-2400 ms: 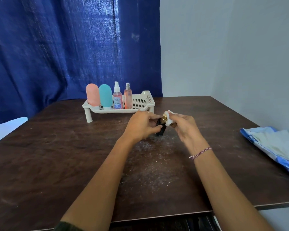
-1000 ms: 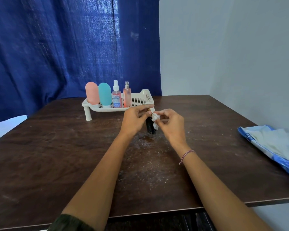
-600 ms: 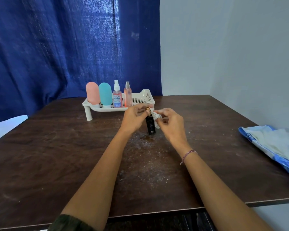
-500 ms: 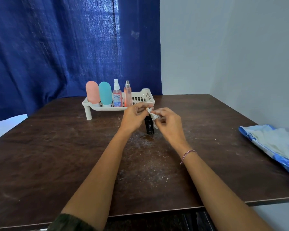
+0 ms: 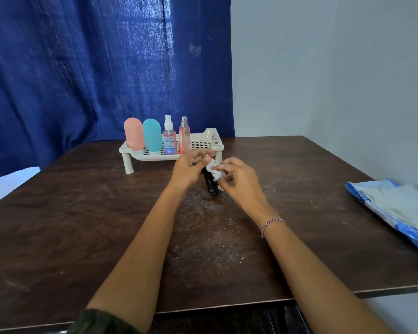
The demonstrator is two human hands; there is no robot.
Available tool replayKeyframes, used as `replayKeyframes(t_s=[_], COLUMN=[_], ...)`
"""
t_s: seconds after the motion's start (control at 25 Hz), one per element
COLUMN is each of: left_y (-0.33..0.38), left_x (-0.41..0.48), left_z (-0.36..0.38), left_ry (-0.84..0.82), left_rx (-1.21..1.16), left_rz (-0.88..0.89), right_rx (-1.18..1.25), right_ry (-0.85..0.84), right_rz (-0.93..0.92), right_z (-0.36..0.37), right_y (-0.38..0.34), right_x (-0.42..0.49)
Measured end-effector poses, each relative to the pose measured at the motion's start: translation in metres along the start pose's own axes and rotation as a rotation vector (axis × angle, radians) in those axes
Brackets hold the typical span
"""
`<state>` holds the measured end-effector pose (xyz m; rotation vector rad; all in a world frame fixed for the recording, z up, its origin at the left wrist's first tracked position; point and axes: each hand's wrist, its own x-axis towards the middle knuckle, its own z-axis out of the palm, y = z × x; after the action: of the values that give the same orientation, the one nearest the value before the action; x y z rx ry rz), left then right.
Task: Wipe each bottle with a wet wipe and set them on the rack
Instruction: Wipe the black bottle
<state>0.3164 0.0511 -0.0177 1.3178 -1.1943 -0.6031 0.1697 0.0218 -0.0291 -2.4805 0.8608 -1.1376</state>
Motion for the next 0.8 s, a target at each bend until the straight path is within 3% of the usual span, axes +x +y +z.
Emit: replayKeyframes(t_s=[0.16,0.36,0.6,0.8], left_y=[-0.0008,0.0032,0.0041,0.0048], left_x=[0.0009,-0.0013,-0.0029,-0.0037], left_z=[-0.0017,0.0006,-0.0026,0.002], left_ry=[0.047,-0.025,-0.014,-0.031], left_rx=[-0.046,-0.041,-0.072,-0.047], left_rz=[-0.048,-0.023,-0.041,-0.028], right_rx=[-0.055,-0.039,-0.144,-0.129], right_ry=[-0.083,0.054,-0.107,-0.025], right_rz=[0.013,-0.024,-0.014,-0.026], right_z=[-0.0004,-0.0023,-0.0054,-0.0052], right_y=[-0.0001,-0.0014,0.0049,0.0041], right_x=[0.0001,0.001,0.0019,0.0025])
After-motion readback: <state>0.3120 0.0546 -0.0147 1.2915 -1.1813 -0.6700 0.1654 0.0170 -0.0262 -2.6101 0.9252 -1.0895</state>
